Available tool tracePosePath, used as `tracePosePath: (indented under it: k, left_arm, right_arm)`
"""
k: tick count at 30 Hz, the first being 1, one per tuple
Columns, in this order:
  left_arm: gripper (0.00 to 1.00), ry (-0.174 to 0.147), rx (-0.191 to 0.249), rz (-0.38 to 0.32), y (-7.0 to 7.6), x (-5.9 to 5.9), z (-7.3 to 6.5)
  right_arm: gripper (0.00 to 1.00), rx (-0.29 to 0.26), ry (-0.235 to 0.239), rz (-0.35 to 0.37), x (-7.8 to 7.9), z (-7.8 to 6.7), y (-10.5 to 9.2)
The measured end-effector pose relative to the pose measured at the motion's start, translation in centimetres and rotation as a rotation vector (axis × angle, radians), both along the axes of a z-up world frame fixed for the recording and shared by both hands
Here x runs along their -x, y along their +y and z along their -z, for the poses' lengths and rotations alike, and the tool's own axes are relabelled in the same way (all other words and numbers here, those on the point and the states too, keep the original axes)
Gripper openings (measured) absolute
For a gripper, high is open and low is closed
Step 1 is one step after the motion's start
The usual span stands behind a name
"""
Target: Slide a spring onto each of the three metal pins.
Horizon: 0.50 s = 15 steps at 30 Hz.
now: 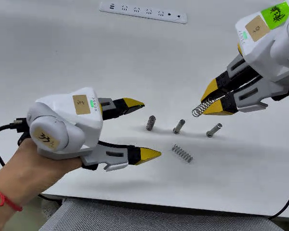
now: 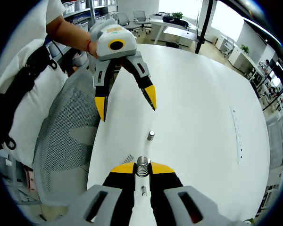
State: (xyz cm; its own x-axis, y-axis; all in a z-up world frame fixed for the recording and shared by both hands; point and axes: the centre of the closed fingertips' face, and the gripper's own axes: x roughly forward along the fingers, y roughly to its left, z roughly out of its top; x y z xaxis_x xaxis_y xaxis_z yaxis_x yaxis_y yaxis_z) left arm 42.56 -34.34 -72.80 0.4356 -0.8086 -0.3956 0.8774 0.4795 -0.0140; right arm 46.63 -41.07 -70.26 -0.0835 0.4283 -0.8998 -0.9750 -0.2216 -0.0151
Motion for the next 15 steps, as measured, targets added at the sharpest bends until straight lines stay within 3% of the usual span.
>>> tracePosePath:
  k: [3,8,15]
  left_arm:
    - [0.72,0.022,-0.001,-0.013,0.5,-0.1,0.6]
    - [0.79,0.033,-0.016,-0.018,1.1,-0.1,1.2]
    - [0.88,0.059,-0.027,-0.01,1.3,0.0,2.1]
  right_arm:
    - [0.12,0.011,0.003,0.015,-0.5,1.1,0.2]
    - [0.12,0.03,0.002,0.033,-1.1,2.7,0.4]
    - [0.12,0.053,0.018,0.049,-1.1,4.2,0.6]
